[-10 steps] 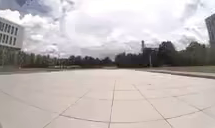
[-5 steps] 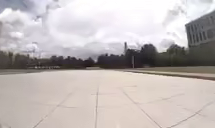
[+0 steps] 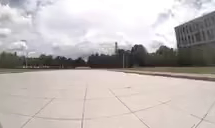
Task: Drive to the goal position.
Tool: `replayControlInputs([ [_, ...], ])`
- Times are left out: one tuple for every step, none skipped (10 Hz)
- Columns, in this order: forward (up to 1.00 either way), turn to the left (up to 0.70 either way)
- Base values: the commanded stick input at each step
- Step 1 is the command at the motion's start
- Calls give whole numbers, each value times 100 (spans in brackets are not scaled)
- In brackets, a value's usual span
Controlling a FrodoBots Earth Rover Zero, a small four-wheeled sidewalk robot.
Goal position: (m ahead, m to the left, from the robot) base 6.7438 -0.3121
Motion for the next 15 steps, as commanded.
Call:
replayControlInputs([
  [70, 1],
  [70, 1],
  [70, 1],
  [70, 1],
  [70, 18],
  [70, 36],
  [70, 21],
  [70, 1],
  [70, 1],
  [70, 1],
  [70, 1],
  [70, 1],
  [70, 1],
  [70, 1],
  [70, 1],
])
